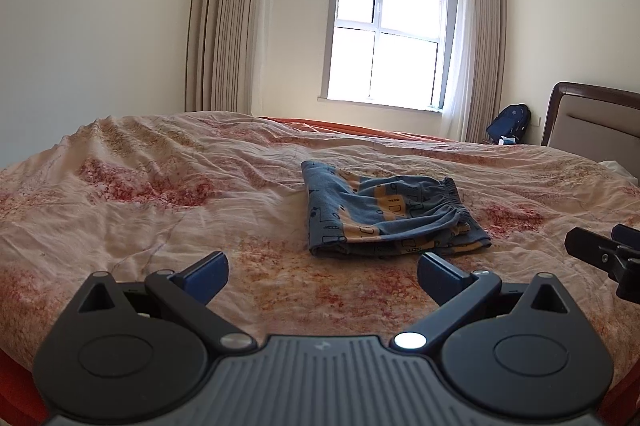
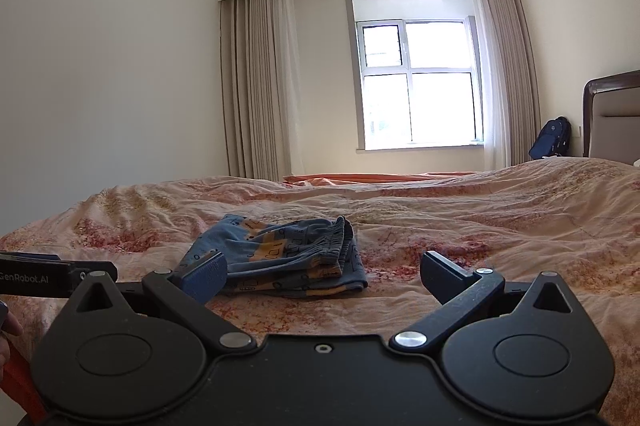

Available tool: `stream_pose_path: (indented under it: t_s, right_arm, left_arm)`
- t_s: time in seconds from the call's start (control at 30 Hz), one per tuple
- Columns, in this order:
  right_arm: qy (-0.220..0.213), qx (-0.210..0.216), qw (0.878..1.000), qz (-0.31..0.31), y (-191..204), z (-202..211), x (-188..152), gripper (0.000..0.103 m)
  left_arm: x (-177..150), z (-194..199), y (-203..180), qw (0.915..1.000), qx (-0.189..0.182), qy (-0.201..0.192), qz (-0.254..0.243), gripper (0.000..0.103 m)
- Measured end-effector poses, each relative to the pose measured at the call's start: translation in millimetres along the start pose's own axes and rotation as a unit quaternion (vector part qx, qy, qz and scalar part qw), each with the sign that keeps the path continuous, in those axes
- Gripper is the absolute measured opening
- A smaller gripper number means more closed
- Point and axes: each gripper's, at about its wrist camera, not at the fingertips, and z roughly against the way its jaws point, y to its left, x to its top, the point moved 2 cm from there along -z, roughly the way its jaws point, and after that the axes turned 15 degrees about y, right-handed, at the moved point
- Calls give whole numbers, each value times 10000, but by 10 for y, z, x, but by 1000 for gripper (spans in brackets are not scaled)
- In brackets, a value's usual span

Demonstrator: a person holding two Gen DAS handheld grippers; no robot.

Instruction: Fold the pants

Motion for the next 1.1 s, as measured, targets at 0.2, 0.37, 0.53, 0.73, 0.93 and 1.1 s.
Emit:
stream_pose_path:
  t_s: [0.2, 0.37, 0.53, 0.73, 0.93, 1.1]
  right_arm:
    - [39, -3, 10000, 4, 7, 16, -41, 103]
    - [74, 0, 10000, 16, 25, -3, -53, 103]
    - [77, 1, 10000, 12, 22, -3, -50, 103]
    - [80, 2, 10000, 12, 21, -2, -50, 103]
    - [88, 5, 10000, 5, 15, -10, -50, 103]
    - [89, 5, 10000, 6, 14, -11, -51, 103]
  left_arm:
    - [-28, 13, 18, 10000, 32, 18, 24, 103]
    - [-27, 10, 28, 10000, 43, 24, 36, 103]
    - [-29, 11, 28, 10000, 44, 23, 32, 103]
    - [-33, 3, 24, 10000, 46, 42, 8, 103]
    - [-35, 4, 21, 10000, 47, 40, 5, 103]
    - [-32, 5, 17, 10000, 48, 43, 5, 103]
